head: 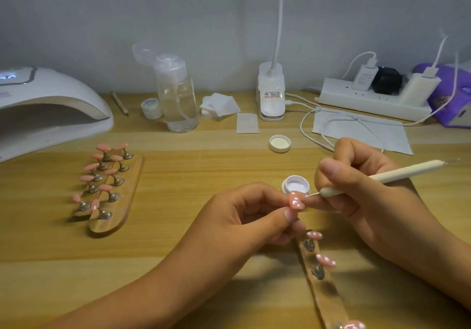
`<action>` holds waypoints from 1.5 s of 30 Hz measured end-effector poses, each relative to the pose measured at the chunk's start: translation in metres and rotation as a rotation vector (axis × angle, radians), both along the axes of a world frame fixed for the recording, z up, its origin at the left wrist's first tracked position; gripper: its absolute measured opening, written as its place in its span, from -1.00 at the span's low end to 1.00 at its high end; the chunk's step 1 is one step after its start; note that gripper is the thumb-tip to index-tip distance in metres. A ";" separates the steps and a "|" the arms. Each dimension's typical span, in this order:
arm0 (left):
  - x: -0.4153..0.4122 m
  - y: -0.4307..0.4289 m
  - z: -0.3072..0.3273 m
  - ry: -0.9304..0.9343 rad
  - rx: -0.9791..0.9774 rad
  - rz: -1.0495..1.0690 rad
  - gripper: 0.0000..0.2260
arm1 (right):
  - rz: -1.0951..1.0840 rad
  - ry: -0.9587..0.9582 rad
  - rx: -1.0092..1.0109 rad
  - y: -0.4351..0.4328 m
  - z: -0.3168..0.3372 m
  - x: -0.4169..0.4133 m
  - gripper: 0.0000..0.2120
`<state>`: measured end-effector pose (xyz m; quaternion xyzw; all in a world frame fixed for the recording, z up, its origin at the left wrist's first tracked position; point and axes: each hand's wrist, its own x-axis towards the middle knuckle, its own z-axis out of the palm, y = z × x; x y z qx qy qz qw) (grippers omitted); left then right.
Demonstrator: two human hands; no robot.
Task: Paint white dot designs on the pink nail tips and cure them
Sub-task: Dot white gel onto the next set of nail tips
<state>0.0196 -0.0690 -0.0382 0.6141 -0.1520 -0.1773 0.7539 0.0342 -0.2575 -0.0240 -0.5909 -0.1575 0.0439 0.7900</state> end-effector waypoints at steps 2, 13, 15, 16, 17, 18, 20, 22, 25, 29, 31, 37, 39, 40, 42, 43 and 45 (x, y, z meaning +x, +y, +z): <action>0.000 0.000 -0.001 0.001 -0.003 0.002 -0.92 | 0.007 -0.007 -0.006 -0.001 0.000 0.000 -0.66; 0.000 -0.001 -0.003 -0.008 -0.005 0.007 -0.92 | 0.018 -0.095 -0.098 -0.003 -0.001 -0.001 -0.72; 0.000 0.000 -0.003 -0.011 0.005 0.007 -0.93 | 0.022 -0.104 -0.106 -0.002 -0.001 -0.001 -0.71; 0.000 0.000 -0.003 -0.010 0.005 0.006 -0.93 | 0.027 -0.106 -0.104 -0.002 -0.001 -0.001 -0.70; 0.000 0.000 -0.003 -0.008 0.004 0.007 -0.92 | 0.034 -0.105 -0.097 -0.002 -0.001 -0.001 -0.70; 0.000 0.000 -0.003 -0.008 0.004 0.007 -0.92 | 0.041 -0.102 -0.090 -0.002 -0.001 -0.001 -0.70; 0.000 0.000 -0.002 -0.011 0.009 0.005 -0.91 | 0.044 -0.098 -0.090 -0.002 -0.001 -0.001 -0.71; 0.000 0.000 -0.002 -0.014 0.017 0.005 -0.91 | 0.040 -0.092 -0.096 -0.002 0.000 -0.001 -0.72; 0.000 0.000 -0.002 -0.010 0.017 0.003 -0.91 | 0.051 -0.080 -0.092 -0.002 -0.001 -0.001 -0.69; -0.001 0.001 -0.001 -0.015 0.017 -0.006 -0.93 | 0.055 -0.075 -0.087 -0.002 -0.002 -0.001 -0.69; -0.001 0.001 0.000 -0.015 0.013 -0.007 -0.94 | 0.057 -0.078 -0.089 -0.002 -0.002 0.000 -0.69; -0.002 0.001 0.001 0.006 0.004 -0.004 -0.93 | 0.070 -0.077 -0.102 -0.004 -0.003 0.000 -0.70; -0.001 0.001 0.000 0.001 0.015 -0.004 -0.96 | 0.073 -0.082 -0.101 -0.004 -0.003 0.000 -0.70; -0.001 0.001 0.000 0.000 0.018 -0.003 -0.96 | 0.072 -0.085 -0.102 -0.004 -0.003 0.000 -0.71; -0.001 0.001 -0.001 0.000 0.021 0.004 -0.92 | 0.071 -0.088 -0.105 -0.004 -0.004 0.001 -0.71; -0.001 0.000 -0.001 -0.004 0.023 0.005 -0.91 | 0.071 -0.087 -0.104 -0.005 -0.004 0.001 -0.71; -0.001 0.000 -0.001 -0.008 0.018 -0.002 -0.94 | 0.073 -0.084 -0.099 -0.005 -0.005 0.001 -0.71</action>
